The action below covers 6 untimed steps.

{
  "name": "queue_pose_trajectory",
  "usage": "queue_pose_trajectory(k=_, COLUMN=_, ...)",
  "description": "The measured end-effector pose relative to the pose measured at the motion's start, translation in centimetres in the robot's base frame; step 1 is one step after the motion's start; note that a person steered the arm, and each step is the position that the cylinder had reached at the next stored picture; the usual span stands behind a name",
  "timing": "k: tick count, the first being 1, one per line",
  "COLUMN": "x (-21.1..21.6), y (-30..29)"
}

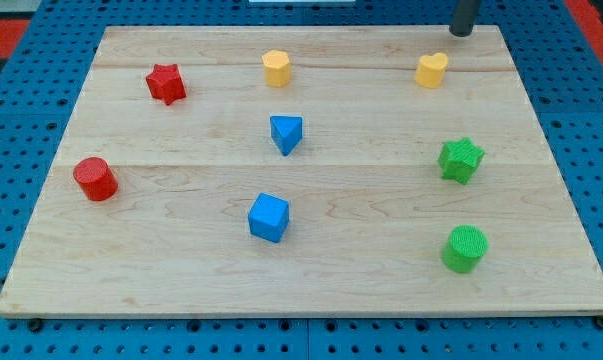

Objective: Place yellow heart right to the blue triangle at center of the board

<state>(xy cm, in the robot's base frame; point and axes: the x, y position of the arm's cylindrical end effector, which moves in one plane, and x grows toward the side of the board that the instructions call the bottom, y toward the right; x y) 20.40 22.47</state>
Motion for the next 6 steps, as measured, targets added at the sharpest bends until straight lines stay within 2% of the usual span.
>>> queue_pose_trajectory(k=1, x=0.0, y=0.0)
queue_pose_trajectory(k=3, x=2.0, y=3.8)
queue_pose_trajectory(k=4, x=6.6, y=3.0)
queue_pose_trajectory(k=6, x=9.3, y=-0.9)
